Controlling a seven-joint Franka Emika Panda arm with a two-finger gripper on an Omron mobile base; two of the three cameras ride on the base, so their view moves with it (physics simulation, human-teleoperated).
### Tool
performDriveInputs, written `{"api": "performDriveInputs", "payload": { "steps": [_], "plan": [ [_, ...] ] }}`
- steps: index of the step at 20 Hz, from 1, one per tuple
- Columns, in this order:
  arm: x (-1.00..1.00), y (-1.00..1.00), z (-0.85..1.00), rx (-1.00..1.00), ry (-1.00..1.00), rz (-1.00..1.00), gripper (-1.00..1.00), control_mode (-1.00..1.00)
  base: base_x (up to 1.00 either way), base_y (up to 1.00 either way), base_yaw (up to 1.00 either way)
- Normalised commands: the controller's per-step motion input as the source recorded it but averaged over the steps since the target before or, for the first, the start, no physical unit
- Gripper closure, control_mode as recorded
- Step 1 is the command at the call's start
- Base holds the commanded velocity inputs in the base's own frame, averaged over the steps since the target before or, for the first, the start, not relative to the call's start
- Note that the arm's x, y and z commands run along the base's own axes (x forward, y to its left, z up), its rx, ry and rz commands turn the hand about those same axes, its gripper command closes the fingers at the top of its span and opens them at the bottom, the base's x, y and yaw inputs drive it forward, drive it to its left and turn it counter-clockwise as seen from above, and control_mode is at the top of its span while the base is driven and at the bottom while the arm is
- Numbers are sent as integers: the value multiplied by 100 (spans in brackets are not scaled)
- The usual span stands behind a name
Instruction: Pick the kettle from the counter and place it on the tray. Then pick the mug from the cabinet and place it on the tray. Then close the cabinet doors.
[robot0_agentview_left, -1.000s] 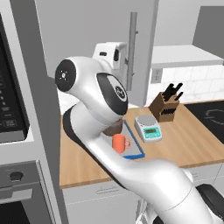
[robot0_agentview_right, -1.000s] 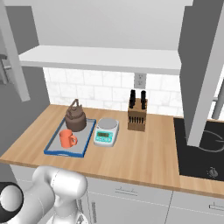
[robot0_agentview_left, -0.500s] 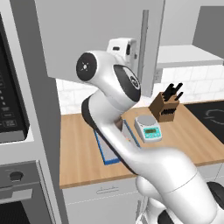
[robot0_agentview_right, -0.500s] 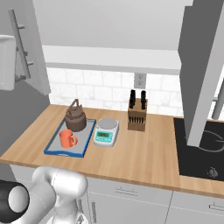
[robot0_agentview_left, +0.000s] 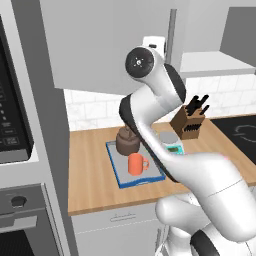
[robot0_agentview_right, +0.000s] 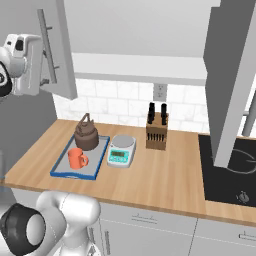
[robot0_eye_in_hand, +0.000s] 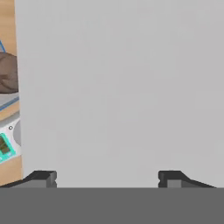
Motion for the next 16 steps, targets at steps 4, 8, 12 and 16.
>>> {"api": "performDriveInputs", "payload": {
  "steps": [4,8,12,16],
  "plan": [
    [60,-2,-19,0,-1,25,-100,-100,0,0,0],
    [59,4,-27,0,-2,23,-100,-100,0,0,0],
    [59,17,-29,-1,0,18,-100,-100,0,0,0],
    [54,20,-22,-2,0,11,-100,-100,0,0,0]
  ]
}}
